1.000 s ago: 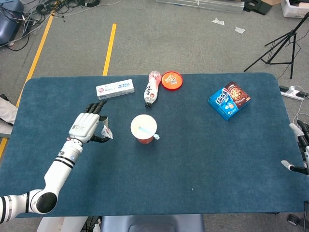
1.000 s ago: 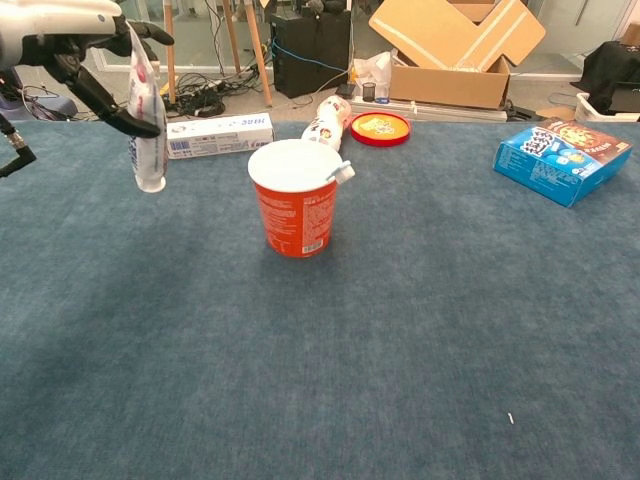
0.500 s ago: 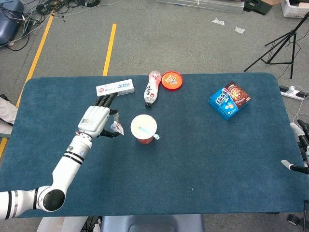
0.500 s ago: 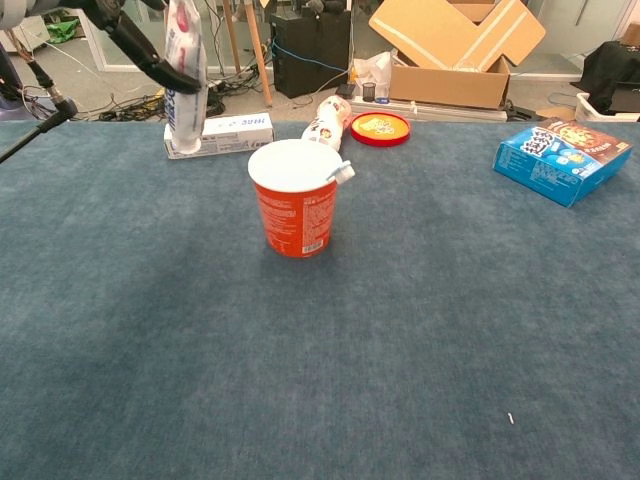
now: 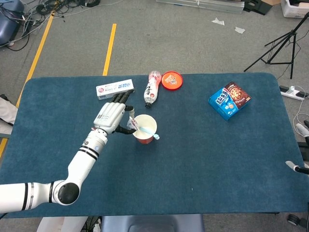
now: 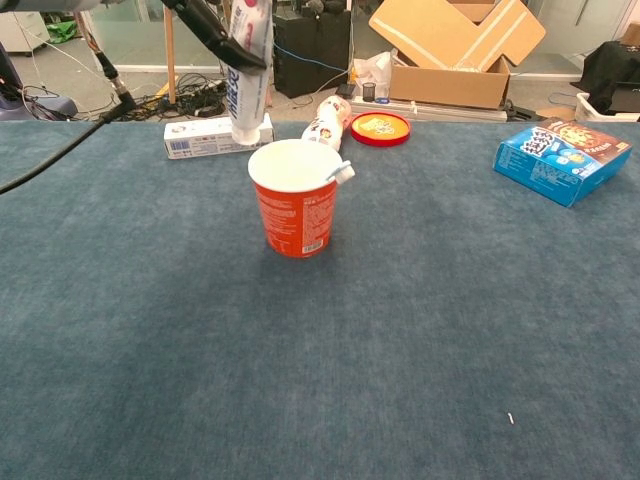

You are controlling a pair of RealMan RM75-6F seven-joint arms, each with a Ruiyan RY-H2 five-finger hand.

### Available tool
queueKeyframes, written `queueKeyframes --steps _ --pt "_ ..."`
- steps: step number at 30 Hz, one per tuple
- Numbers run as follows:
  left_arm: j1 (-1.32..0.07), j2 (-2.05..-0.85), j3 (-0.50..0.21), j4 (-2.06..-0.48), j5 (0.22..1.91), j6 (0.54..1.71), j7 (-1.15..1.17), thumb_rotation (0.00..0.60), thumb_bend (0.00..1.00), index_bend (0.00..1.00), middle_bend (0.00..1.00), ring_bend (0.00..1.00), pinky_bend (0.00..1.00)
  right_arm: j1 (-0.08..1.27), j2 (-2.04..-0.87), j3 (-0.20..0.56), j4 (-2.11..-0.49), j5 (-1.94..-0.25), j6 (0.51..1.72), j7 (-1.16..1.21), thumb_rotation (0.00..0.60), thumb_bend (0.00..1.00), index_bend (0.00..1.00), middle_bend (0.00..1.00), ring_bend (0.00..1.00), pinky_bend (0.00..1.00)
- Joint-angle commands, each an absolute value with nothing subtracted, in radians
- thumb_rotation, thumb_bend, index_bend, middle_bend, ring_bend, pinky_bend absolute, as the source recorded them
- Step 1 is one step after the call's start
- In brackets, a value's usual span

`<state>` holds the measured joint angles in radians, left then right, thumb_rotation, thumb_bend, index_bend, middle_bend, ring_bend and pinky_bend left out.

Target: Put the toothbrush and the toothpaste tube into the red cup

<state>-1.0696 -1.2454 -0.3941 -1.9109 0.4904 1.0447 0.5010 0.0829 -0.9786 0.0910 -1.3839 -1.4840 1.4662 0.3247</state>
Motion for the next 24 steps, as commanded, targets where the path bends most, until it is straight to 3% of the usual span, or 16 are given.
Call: queueKeyframes --steps 1,24 --pt "-1.092 -1.268 -0.394 -1.881 0.467 1.030 0.494 0.600 0.18 0.69 0.00 0.00 0.00 0.081 -0.982 0.090 -1.373 -1.482 1.466 0.337 0.600 0.00 0.00 0.00 0.00 0.30" --pt "-1.168 -1.366 -0.354 -1.700 0.433 0.960 0.468 0.600 0.18 0.69 0.00 0.00 0.00 0.085 -1.009 0.090 -1.291 -1.454 1.417 0.413 0.600 0.00 0.00 0.00 0.00 0.30"
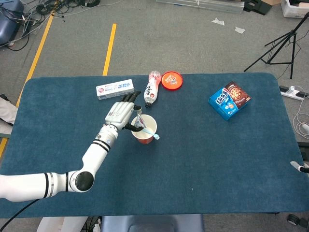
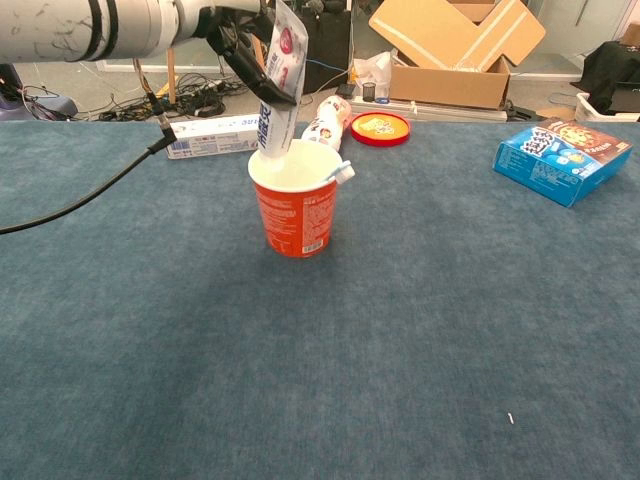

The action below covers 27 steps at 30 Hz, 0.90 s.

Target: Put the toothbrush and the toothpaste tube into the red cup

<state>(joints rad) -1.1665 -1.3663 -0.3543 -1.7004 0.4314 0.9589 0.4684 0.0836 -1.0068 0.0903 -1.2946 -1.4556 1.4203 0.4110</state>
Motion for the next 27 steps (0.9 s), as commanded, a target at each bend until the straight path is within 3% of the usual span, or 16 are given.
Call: queueKeyframes --steps 1,27 --pt "-1.169 -1.367 -0.353 -1.701 0.434 0.962 0.468 0.600 0.18 0.69 0.00 0.00 0.00 0.086 -1.011 0.090 -1.287 -1.454 1.413 0.415 0.600 0.00 0.00 0.00 0.00 0.30" --pt "-1.171 -1.431 -0.293 -1.561 0.403 0.897 0.442 0.600 0.18 0.69 0.00 0.00 0.00 0.091 -1.043 0.087 -1.232 -1.445 1.382 0.453 0.600 0.00 0.00 0.00 0.00 0.30"
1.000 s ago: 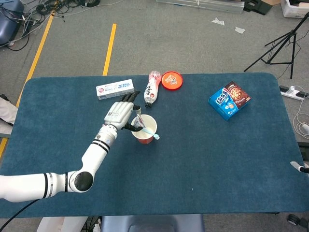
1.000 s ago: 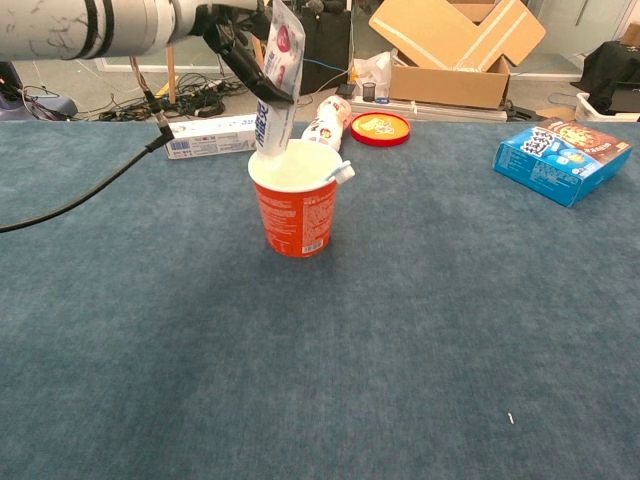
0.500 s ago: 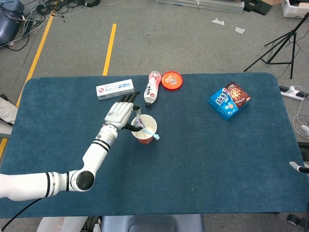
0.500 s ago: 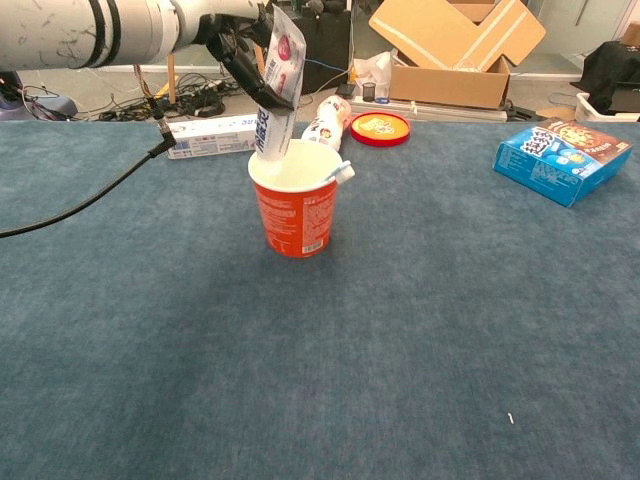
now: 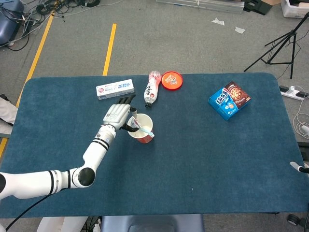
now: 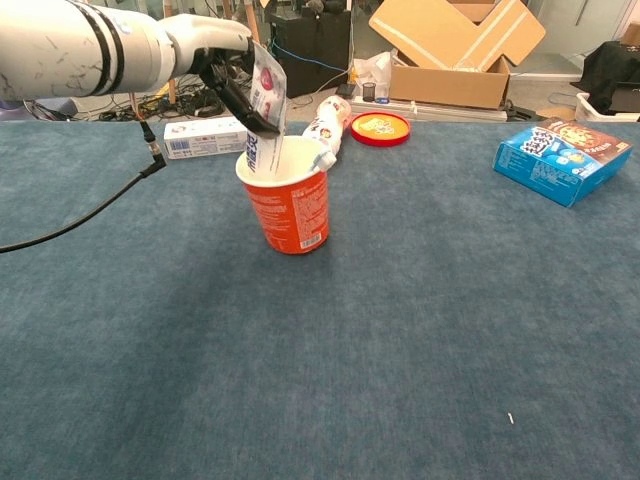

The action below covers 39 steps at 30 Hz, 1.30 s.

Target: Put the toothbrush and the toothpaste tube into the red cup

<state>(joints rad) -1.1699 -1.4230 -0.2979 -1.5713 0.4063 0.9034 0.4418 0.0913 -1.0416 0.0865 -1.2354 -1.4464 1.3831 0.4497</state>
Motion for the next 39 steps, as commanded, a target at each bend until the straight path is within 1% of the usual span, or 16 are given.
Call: queueKeyframes --steps 1,14,29,39 --pt "-1.172 -1.434 -0.291 -1.557 0.403 0.895 0.441 0.600 0.18 0.69 0.00 0.00 0.00 0.091 -1.044 0.087 -1.230 -1.445 1.382 0.455 0.600 0.00 0.00 0.00 0.00 0.30" --pt "-1.184 -1.480 -0.278 -1.520 0.396 0.873 0.443 0.600 0.18 0.69 0.00 0.00 0.00 0.092 -1.055 0.085 -1.203 -1.447 1.374 0.482 0.600 0.00 0.00 0.00 0.00 0.30" --pt "-1.210 -1.541 -0.259 -1.424 0.361 0.830 0.465 0.600 0.18 0.69 0.00 0.00 0.00 0.091 -1.064 0.085 -1.167 -1.443 1.362 0.524 0.600 0.00 0.00 0.00 0.00 0.30" --pt "-1.222 -1.560 -0.254 -1.383 0.341 0.812 0.479 0.600 0.18 0.68 0.00 0.00 0.00 0.093 -1.072 0.086 -1.141 -1.439 1.350 0.551 0.600 0.00 0.00 0.00 0.00 0.30"
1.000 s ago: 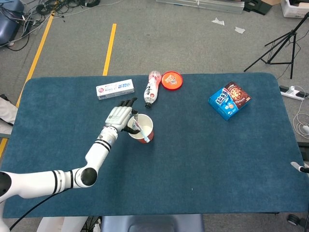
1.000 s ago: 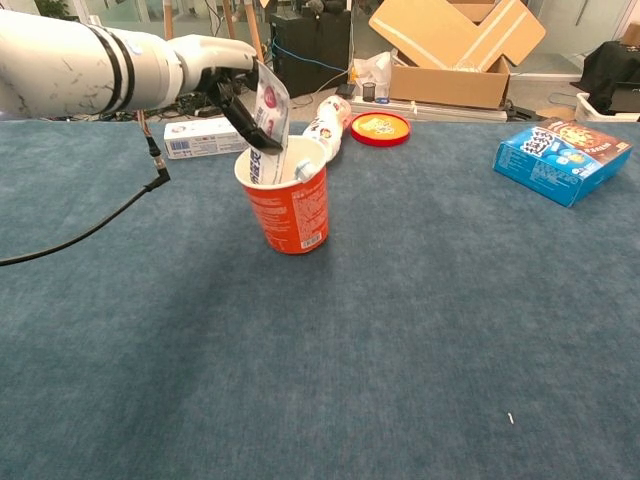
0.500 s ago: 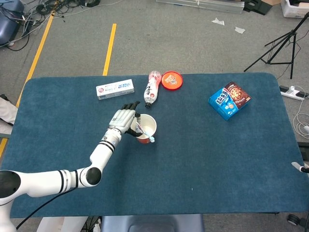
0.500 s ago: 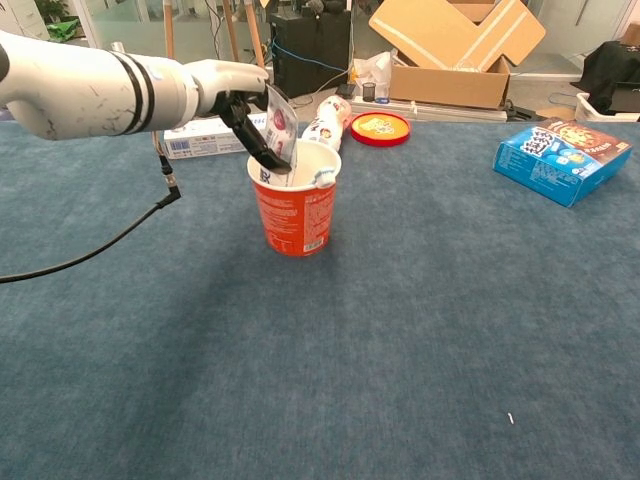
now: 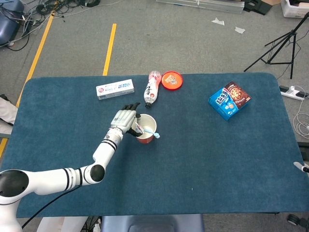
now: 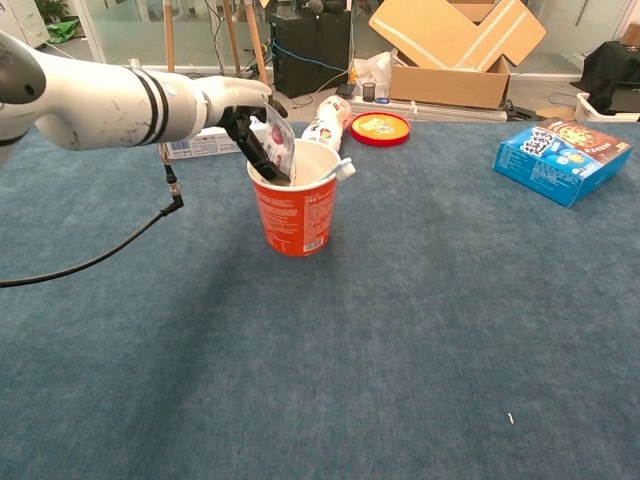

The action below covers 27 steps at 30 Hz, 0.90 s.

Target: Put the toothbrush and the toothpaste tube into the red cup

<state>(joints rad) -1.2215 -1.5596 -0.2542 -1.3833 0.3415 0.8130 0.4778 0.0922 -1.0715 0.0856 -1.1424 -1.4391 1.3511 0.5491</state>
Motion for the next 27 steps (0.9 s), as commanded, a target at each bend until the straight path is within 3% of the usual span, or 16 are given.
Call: queueKeyframes --steps 1,15,27 --pt "-1.222 -1.559 -0.254 -1.382 0.341 0.811 0.479 0.600 0.18 0.68 0.00 0.00 0.00 0.093 -1.072 0.086 -1.140 -1.439 1.349 0.552 0.600 0.00 0.00 0.00 0.00 0.30" --pt "-1.213 -1.548 -0.249 -1.395 0.345 0.817 0.479 0.600 0.18 0.48 0.00 0.00 0.00 0.095 -1.074 0.085 -1.142 -1.442 1.347 0.551 0.600 0.00 0.00 0.00 0.00 0.30" --pt "-1.209 -1.540 -0.251 -1.407 0.351 0.821 0.476 0.600 0.18 0.43 0.00 0.00 0.00 0.096 -1.075 0.085 -1.143 -1.442 1.345 0.548 0.600 0.00 0.00 0.00 0.00 0.30"
